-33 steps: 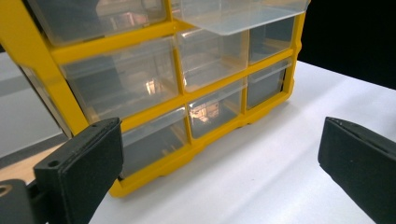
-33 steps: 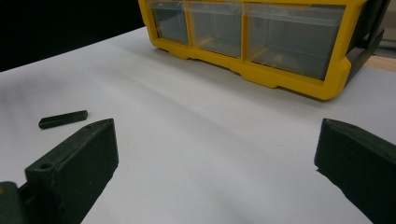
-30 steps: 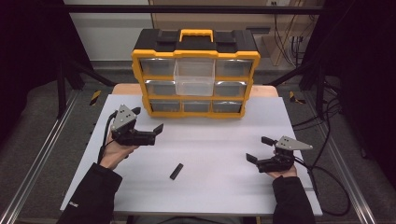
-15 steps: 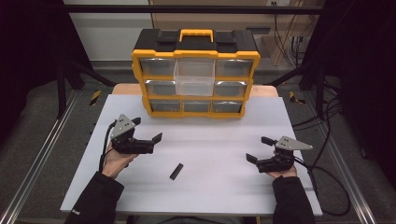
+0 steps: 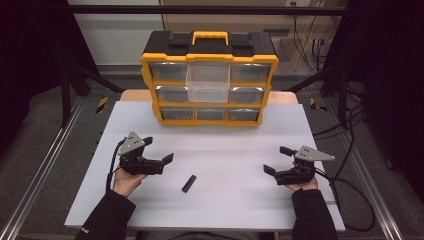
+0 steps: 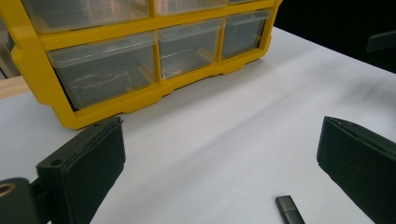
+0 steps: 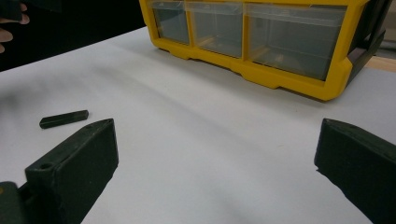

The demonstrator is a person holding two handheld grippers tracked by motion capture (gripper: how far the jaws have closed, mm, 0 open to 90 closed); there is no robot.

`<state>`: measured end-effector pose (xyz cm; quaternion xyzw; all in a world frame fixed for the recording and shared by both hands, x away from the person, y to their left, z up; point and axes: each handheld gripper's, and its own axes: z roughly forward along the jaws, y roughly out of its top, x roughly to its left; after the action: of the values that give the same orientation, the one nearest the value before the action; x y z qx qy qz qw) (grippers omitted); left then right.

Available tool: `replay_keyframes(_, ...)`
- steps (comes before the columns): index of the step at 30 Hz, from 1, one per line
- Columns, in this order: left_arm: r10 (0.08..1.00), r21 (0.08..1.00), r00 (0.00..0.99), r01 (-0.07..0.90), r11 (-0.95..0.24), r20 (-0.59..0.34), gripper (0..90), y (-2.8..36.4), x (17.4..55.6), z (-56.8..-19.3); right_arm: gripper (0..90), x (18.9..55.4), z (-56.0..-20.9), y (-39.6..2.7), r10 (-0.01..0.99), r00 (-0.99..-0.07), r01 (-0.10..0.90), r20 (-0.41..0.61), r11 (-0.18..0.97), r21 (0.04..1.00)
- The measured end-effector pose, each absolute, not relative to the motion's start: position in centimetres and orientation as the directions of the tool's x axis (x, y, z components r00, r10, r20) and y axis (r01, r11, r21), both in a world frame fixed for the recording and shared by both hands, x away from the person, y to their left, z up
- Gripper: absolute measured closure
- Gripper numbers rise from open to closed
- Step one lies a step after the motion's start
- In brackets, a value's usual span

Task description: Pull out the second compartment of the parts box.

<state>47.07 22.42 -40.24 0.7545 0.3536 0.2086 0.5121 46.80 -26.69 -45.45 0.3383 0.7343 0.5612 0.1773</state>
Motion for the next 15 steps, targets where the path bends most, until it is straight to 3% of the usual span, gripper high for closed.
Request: replay_keyframes(15, 0.727, 0.900, 0.685, 0.345, -0.267, -0.047, 0.6, 20.9, 46.1, -41.3, 0.1, 46.9, -45.6, -26.5, 0.696, -0.708, 0.308, 0.117, 0.155, 0.939)
